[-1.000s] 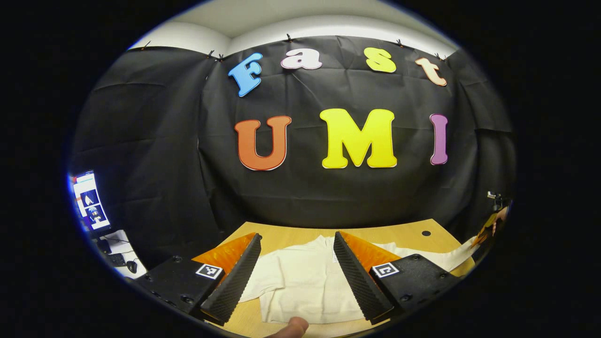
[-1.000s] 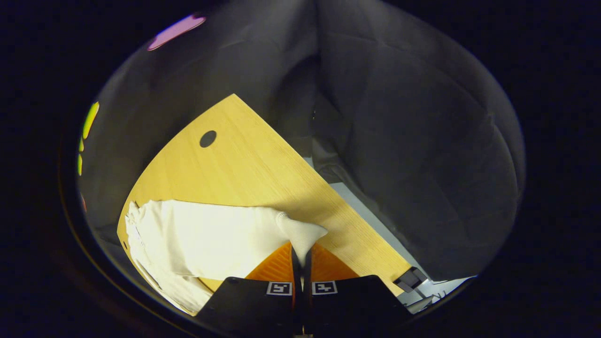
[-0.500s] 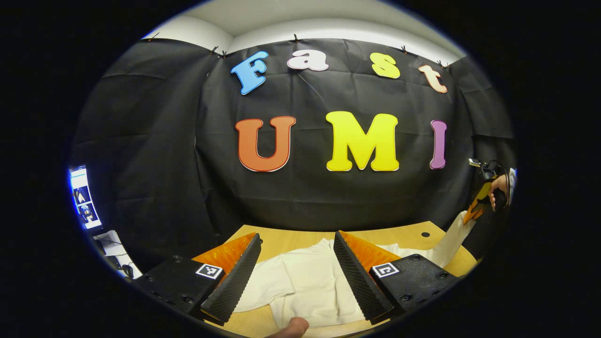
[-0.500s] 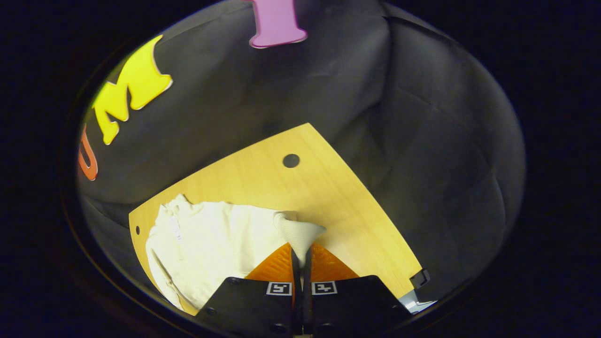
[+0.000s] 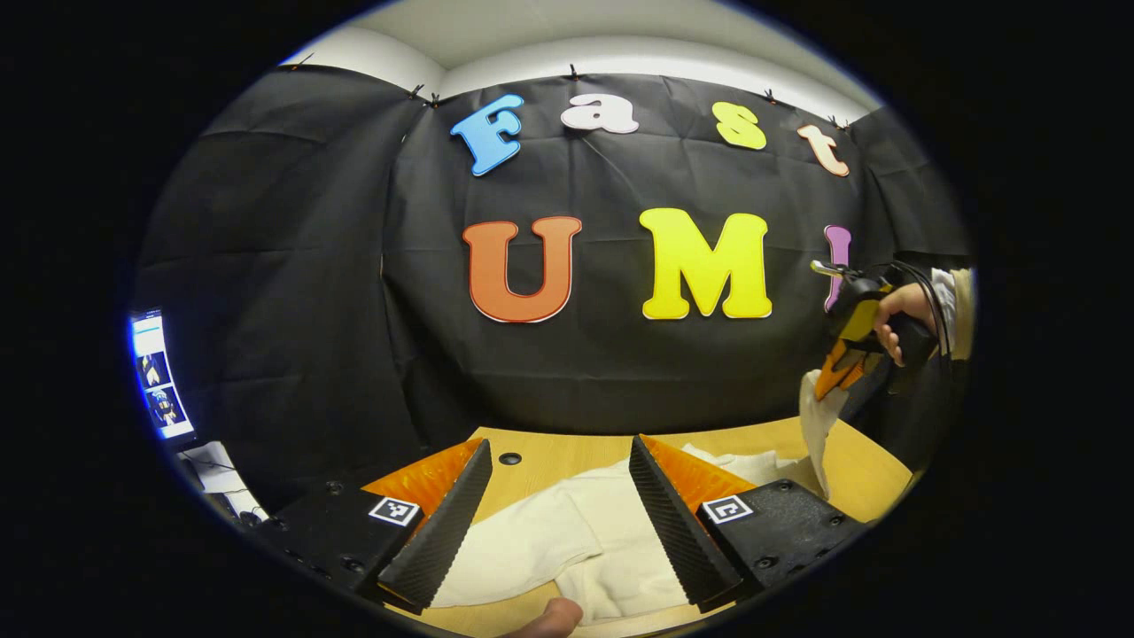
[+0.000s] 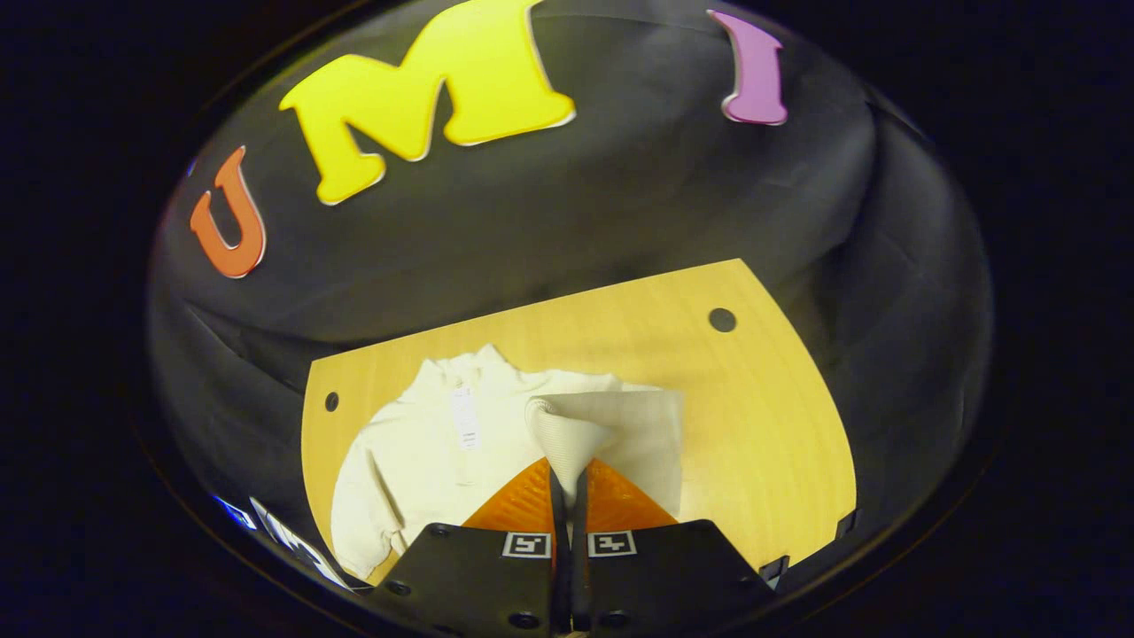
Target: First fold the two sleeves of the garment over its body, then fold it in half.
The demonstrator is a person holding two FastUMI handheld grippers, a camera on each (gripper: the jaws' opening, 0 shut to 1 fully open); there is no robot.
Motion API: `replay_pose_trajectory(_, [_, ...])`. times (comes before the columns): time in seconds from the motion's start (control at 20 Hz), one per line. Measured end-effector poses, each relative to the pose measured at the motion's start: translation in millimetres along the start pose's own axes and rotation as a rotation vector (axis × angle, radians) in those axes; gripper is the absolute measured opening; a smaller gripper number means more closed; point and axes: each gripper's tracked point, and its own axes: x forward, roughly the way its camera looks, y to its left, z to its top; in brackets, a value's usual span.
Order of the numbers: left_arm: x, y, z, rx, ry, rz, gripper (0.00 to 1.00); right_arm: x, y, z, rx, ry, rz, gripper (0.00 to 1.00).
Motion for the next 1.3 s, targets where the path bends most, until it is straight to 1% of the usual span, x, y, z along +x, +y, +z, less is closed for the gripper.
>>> replay_pose_trajectory(0.15, [0.4, 13.6, -7.8, -0.011, 0.013, 0.006, 0.99, 19.0, 63.3, -12.3, -0.047, 0.013, 0.040, 0.00])
replay_pose_trajectory(0.25, [-0.1, 22.3, -13.3, -0.015, 0.023, 0.007, 1.00, 34.8, 99.8, -26.6, -0.068, 0.045, 0.067, 0.00])
replay_pose_trajectory(0.5, [0.7, 41.2, -25.7, -0.013, 0.050, 0.016, 0.99, 75.3, 174.8, -62.7, -0.126, 0.116, 0.136, 0.00])
replay_pose_trajectory(0.65, [0.6, 51.3, -39.1, 0.004, 0.080, 0.029, 0.99, 103.1, 219.1, -85.9, -0.174, 0.149, 0.154, 0.00])
replay_pose_trajectory(0.75, [-1.6, 57.5, -45.4, 0.020, 0.100, 0.036, 1.00, 119.7, 244.1, -108.9, -0.208, 0.183, 0.174, 0.01])
replay_pose_trajectory(0.9, [-5.0, 63.8, -52.2, 0.018, 0.112, 0.045, 1.00, 142.1, 271.9, -142.2, -0.282, 0.226, 0.177, 0.01])
replay_pose_trajectory(1.0, [-7.0, 69.1, -58.2, 0.013, 0.127, 0.056, 0.99, 153.3, 282.6, -159.9, -0.319, 0.253, 0.169, 0.00])
replay_pose_trajectory(1.05, [-7.5, 72.0, -60.4, 0.008, 0.132, 0.064, 1.00, 156.7, 285.6, -165.0, -0.338, 0.259, 0.168, 0.03])
replay_pose_trajectory(1.1, [-9.9, 74.1, -63.7, 0.001, 0.140, 0.069, 1.00, 160.8, 285.4, -166.1, -0.356, 0.252, 0.155, 0.03])
replay_pose_trajectory(1.2, [-11.3, 75.5, -71.9, -0.019, 0.159, 0.067, 1.00, 161.5, 285.2, -163.2, -0.350, 0.230, 0.141, 0.02])
replay_pose_trajectory(1.3, [-10.3, 77.3, -78.8, -0.016, 0.173, 0.068, 1.00, 158.1, 287.5, -158.6, -0.327, 0.217, 0.157, 0.03])
